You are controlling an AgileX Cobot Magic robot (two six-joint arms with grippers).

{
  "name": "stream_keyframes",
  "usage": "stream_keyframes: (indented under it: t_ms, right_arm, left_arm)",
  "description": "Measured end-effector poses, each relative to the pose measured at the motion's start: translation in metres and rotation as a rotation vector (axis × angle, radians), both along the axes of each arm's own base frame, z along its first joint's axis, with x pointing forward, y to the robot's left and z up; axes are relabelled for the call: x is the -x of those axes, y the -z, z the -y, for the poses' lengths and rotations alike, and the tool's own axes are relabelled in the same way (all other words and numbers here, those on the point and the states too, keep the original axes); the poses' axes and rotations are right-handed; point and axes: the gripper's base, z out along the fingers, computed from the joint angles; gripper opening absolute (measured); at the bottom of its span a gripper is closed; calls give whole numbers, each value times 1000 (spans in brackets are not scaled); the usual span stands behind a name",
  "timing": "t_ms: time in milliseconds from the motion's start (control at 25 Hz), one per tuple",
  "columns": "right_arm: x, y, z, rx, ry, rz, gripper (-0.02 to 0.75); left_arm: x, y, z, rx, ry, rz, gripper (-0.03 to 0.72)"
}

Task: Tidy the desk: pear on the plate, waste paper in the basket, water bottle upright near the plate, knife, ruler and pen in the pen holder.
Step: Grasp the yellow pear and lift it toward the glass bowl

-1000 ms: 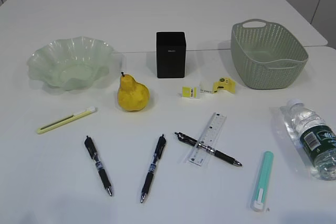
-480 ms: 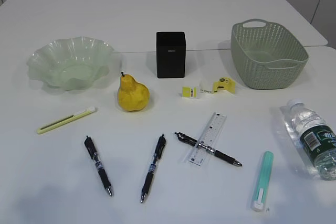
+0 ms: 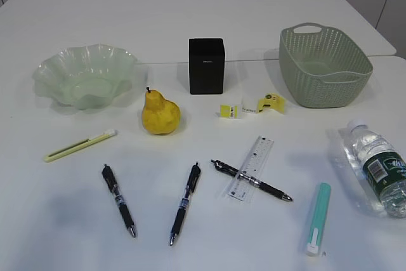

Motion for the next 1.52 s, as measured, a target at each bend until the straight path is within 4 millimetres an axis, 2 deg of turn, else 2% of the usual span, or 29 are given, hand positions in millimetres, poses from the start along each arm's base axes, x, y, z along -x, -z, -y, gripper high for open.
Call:
stream_keyframes:
  t_ms: [200, 560, 760, 1320, 1520]
  right_arm:
    - [-18, -2, 0, 9, 5, -21, 552]
    - [-51, 2, -9, -68, 18, -81, 552]
    - [-60, 8, -9, -68, 15, -109, 552]
    - [-82, 38, -21, -162, -48, -231, 552]
    - [-87, 44, -22, -165, -61, -253, 551]
  left_arm:
    - [-25, 2, 5, 37, 12, -110, 402]
    - [-58, -7, 10, 75, 20, -134, 424]
    - [-71, 0, 10, 65, 32, -158, 489]
    - [-98, 25, 12, 64, 36, -261, 523]
    - [-116, 10, 15, 85, 47, -226, 530]
